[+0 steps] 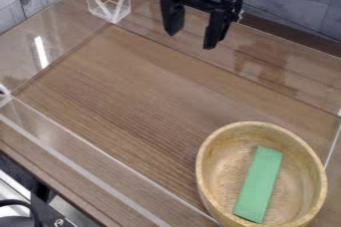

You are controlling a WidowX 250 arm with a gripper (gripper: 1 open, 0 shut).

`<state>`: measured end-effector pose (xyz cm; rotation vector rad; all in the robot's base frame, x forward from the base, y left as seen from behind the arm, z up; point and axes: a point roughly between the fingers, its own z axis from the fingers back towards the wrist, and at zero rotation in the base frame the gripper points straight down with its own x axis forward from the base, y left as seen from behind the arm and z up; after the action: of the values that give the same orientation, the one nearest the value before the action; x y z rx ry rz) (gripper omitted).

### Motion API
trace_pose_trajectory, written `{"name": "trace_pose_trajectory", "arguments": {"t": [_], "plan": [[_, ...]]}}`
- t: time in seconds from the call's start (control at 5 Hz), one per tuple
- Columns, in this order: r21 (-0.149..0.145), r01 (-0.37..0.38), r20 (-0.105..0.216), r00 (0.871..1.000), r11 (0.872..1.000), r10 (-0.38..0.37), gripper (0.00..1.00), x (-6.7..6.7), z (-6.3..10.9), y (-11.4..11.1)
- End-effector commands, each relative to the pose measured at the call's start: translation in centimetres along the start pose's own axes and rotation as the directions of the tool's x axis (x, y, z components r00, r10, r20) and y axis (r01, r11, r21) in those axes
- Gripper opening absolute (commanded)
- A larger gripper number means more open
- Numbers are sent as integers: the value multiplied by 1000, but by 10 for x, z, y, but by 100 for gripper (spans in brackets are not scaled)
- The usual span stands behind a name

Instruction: Move green object from inside the wooden bowl to the table next to it

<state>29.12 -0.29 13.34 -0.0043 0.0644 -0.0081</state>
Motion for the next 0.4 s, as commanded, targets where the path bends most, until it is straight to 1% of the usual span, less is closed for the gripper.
{"name": "trace_pose_trajectory", "arguments": {"t": [0.0, 0.2], "plan": [[-14, -61, -23, 998, 998, 61, 100, -10, -2, -18], [-27, -118, -46, 992, 993, 117, 100, -19, -3, -37]]}}
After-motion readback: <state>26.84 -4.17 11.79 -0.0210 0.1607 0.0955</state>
